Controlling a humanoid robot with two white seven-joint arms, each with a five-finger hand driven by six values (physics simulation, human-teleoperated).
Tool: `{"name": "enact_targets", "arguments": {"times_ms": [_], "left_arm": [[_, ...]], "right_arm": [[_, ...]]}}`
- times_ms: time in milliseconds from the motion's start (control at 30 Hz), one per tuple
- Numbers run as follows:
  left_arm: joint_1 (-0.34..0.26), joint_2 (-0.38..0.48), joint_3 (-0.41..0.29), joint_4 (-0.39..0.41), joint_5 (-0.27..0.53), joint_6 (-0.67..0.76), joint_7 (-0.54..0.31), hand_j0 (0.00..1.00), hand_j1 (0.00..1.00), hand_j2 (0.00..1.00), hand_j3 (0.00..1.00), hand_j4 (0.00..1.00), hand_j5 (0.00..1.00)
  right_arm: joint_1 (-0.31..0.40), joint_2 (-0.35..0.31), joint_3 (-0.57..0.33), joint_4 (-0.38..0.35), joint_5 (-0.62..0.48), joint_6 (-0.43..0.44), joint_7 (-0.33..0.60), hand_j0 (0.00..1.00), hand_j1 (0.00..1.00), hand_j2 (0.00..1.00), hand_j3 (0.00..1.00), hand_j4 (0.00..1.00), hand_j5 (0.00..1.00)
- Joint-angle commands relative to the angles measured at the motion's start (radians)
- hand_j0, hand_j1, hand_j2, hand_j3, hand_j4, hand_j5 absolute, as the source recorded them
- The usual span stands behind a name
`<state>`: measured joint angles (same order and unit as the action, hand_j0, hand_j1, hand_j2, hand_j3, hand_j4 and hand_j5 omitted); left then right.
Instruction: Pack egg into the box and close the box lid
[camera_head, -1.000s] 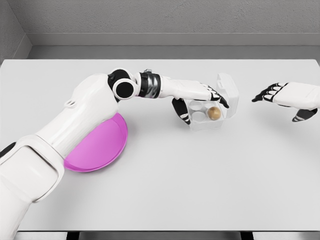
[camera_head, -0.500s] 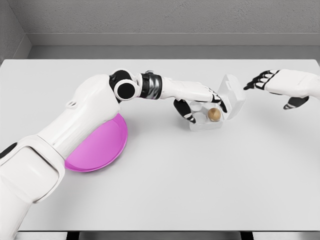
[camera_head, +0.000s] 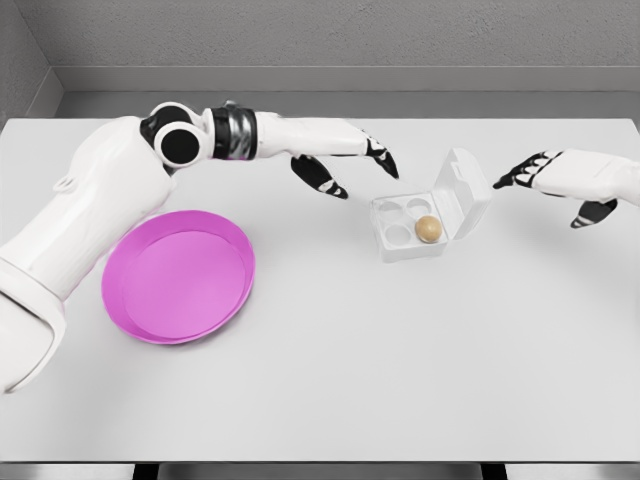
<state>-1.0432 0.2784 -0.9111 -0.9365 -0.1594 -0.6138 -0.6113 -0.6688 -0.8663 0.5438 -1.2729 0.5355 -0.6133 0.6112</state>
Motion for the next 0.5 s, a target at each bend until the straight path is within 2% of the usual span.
{"name": "enact_targets", "arguments": {"times_ms": [0,33,67,100,167,333,467], "left_arm": [[0.005,0.156,0.015,-0.079,0.04,0.003,0.0,0.79,0.79,0.79,0.79,0.79,0.79],[0.029,0.2,0.015,-0.12,0.043,0.003,0.0,0.81,0.81,0.81,0.81,0.81,0.81],[0.026,0.217,0.017,-0.13,0.05,0.003,0.0,0.86,0.86,0.86,0.86,0.86,0.86],[0.028,0.229,0.018,-0.133,0.075,0.003,0.0,0.99,0.99,0.99,0.99,0.99,0.99],[0.028,0.263,0.021,-0.133,0.078,0.003,0.0,1.0,1.0,1.0,1.0,1.0,1.0],[0.038,0.277,0.02,-0.162,0.092,0.003,0.0,1.0,1.0,1.0,1.0,1.0,1.0],[0.046,0.292,0.012,-0.159,0.087,0.003,0.0,1.0,1.0,1.0,1.0,1.0,1.0]], "right_arm": [[0.0,0.015,0.002,0.021,0.009,0.002,0.0,1.0,1.0,1.0,1.0,1.0,1.0],[-0.006,0.02,0.004,0.024,0.009,0.002,0.0,1.0,1.0,1.0,1.0,1.0,1.0],[-0.009,0.023,0.004,0.03,0.009,0.002,0.0,1.0,1.0,1.0,1.0,1.0,1.0],[-0.014,0.029,0.005,0.032,0.009,0.002,0.0,1.0,1.0,1.0,1.0,1.0,1.0],[-0.025,0.041,0.031,0.03,0.012,0.002,0.0,1.0,1.0,1.0,1.0,1.0,1.0],[-0.035,0.039,0.036,0.015,0.009,0.002,0.0,1.0,1.0,1.0,1.0,1.0,1.0],[-0.034,0.03,0.025,-0.033,0.003,0.002,0.0,1.0,1.0,1.0,1.0,1.0,1.0]]}}
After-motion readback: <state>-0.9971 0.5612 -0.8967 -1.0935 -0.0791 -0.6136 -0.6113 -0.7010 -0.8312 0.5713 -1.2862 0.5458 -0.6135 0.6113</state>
